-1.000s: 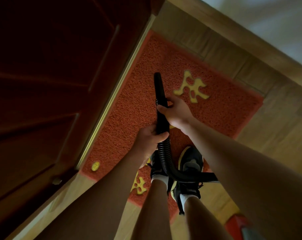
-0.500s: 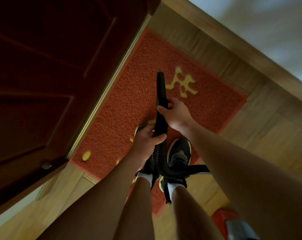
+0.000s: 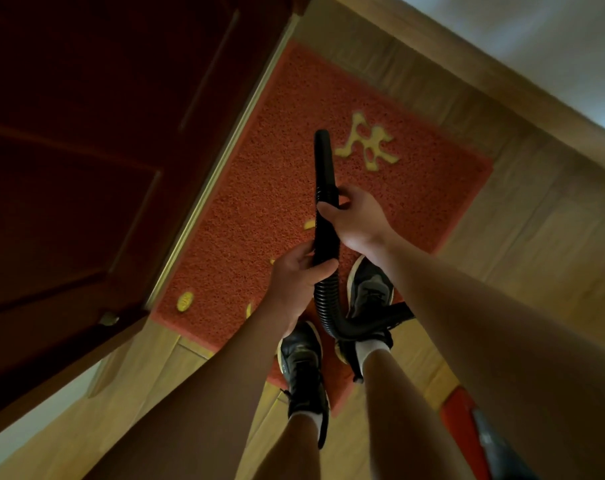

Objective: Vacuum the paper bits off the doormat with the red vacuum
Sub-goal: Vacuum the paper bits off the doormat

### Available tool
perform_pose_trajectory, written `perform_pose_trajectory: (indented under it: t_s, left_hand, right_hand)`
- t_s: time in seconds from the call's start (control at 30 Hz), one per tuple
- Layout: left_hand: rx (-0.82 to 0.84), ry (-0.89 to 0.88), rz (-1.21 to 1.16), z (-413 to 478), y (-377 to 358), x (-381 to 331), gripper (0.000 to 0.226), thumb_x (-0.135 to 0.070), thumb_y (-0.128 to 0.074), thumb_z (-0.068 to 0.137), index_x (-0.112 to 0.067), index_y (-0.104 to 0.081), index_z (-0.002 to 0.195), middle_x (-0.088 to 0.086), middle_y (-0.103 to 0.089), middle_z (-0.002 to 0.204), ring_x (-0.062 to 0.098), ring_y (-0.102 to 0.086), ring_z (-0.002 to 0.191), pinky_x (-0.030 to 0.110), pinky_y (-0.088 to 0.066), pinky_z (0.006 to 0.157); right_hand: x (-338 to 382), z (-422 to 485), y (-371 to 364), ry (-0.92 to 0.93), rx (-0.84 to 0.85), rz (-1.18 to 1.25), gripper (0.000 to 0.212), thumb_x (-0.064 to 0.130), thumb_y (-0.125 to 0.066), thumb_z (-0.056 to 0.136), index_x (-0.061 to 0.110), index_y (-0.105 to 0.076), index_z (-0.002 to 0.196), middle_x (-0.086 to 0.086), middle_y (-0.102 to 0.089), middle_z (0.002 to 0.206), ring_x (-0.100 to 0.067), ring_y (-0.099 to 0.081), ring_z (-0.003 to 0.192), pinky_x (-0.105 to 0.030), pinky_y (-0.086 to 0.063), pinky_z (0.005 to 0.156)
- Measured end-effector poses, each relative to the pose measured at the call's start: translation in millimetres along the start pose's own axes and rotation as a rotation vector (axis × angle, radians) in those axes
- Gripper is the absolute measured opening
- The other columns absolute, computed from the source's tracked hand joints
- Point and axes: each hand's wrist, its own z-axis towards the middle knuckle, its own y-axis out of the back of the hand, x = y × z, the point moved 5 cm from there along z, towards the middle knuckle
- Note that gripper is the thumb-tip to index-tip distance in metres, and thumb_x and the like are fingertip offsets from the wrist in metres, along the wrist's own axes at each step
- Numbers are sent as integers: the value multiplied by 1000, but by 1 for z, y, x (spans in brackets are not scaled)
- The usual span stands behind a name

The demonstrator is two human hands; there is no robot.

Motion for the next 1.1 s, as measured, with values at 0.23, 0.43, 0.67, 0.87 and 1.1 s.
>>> perform_pose_trajectory:
  t_s: [0.23, 0.43, 0.67, 0.87, 1.1]
  left_hand:
    - [25, 28, -21, -17, 17, 29, 34, -16, -71, 92, -24, -69, 126, -2, -77, 111, 17, -72, 102, 38, -51, 85]
    - [49, 48, 10, -43, 30, 58, 32, -15, -71, 93, -28, -69, 122, -3, -78, 105, 18, -74, 97, 40, -54, 81]
    - [40, 98, -31, -64, 38, 96, 25, -10, -70, 92, -34, -71, 101, -9, -76, 102, 7, -72, 90, 36, -55, 80]
    - [5, 116, 8, -77, 42, 126, 28, -21, -73, 92, -34, -70, 117, -4, -76, 113, 20, -72, 105, 53, -55, 95]
    - [-50, 102, -1, -102, 38, 160, 24, -16, -74, 91, -36, -71, 104, -1, -77, 112, 20, -73, 103, 51, -55, 96]
  right_hand:
    - [-12, -25, -28, -49, 12, -30, 35, 33, -59, 100, 13, -61, 129, 6, -64, 87, -9, -64, 71, -14, -45, 47]
    - [-29, -55, -51, -97, 51, -16, 28, 29, -58, 100, 11, -65, 121, -7, -71, 97, -24, -70, 84, -40, -59, 74]
    - [-63, -77, -81, -181, 118, -39, 27, 29, -58, 99, 11, -67, 117, -11, -72, 96, -31, -71, 86, -47, -59, 75]
    - [-91, -90, -99, -243, 137, -5, 27, 28, -60, 97, 6, -68, 111, -15, -73, 98, -32, -73, 87, -54, -60, 78]
    - [-120, -117, -113, -241, 181, 9, 27, 28, -60, 98, 5, -68, 109, -19, -73, 101, -37, -72, 92, -56, -59, 80]
